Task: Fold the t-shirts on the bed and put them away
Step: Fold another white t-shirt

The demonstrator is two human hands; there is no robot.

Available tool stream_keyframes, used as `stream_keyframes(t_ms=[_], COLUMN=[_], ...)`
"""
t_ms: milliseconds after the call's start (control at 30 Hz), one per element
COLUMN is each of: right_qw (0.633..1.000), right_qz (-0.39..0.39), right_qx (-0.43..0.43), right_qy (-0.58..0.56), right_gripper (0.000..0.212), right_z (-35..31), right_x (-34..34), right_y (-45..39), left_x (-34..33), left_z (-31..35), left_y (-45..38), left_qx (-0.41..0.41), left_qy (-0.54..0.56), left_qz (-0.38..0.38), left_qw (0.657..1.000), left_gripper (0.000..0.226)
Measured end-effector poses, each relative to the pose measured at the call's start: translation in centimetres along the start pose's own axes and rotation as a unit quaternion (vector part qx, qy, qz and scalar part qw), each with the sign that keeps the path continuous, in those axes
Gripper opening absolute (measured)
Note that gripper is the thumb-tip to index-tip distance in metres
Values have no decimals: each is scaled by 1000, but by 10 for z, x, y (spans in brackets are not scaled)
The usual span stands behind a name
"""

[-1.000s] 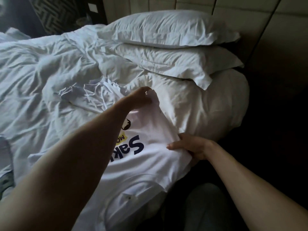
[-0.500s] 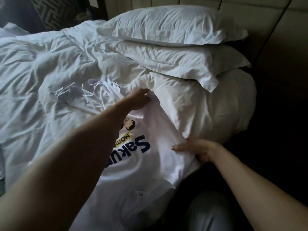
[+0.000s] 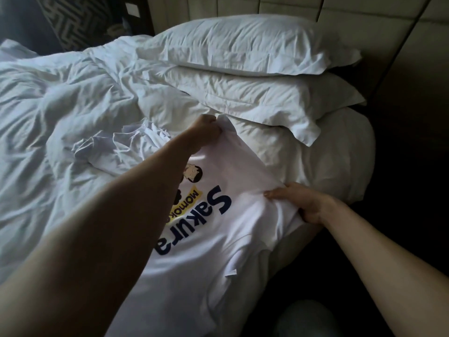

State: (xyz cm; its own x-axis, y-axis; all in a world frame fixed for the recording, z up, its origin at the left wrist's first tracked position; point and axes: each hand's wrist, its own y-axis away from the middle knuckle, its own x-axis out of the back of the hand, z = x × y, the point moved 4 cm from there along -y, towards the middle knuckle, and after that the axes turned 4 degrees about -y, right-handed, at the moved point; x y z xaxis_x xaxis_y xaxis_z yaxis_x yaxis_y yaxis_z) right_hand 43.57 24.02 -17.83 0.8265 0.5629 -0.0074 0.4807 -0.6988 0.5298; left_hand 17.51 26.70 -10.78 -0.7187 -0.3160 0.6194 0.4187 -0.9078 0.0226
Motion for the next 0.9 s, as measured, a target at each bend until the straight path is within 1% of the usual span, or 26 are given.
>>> stream_keyframes(t_ms=[67, 200, 300, 433, 467, 500, 567, 600, 733, 800, 867, 900], right_qw=[1000, 998, 994, 987, 984, 981, 977, 975, 967, 965, 964, 962], right_qz=[11, 41, 56, 68, 76, 85, 92, 89, 59, 36, 10, -2], right_qx=[8, 51, 90, 148, 161, 173, 192, 200, 226, 230, 230, 234], right_qy=[-3, -2, -2, 8, 13, 21, 35, 44, 105, 121, 131, 137], right_gripper=[17, 32, 25, 15, 15, 20, 37, 40, 26, 20, 12, 12], right_z=[-12, -51, -93, -144, -154, -162, -174, -178, -184, -183, -179, -176], right_x=[6, 21, 29, 27, 25, 22, 14, 9, -24, -48, -73, -90], right_y=[-1, 9, 29, 61, 70, 77, 93, 101, 143, 165, 185, 195], left_x=[2, 18, 39, 74, 84, 92, 109, 117, 149, 167, 185, 198], left_z=[8, 36, 67, 105, 112, 116, 120, 120, 112, 103, 91, 82], left_y=[-5, -13, -18, -11, -4, 1, 15, 25, 70, 96, 117, 130], left_qx=[-6, -20, -54, -85, -91, -96, -107, -111, -127, -131, -130, -128], left_qy=[18, 56, 90, 129, 136, 144, 172, 183, 221, 232, 236, 239], left_qz=[9, 27, 45, 78, 86, 96, 109, 110, 117, 115, 114, 119], left_qw=[1000, 998, 993, 985, 983, 980, 973, 971, 960, 957, 956, 955], left_gripper=[26, 25, 21, 26, 25, 25, 25, 26, 24, 26, 23, 21])
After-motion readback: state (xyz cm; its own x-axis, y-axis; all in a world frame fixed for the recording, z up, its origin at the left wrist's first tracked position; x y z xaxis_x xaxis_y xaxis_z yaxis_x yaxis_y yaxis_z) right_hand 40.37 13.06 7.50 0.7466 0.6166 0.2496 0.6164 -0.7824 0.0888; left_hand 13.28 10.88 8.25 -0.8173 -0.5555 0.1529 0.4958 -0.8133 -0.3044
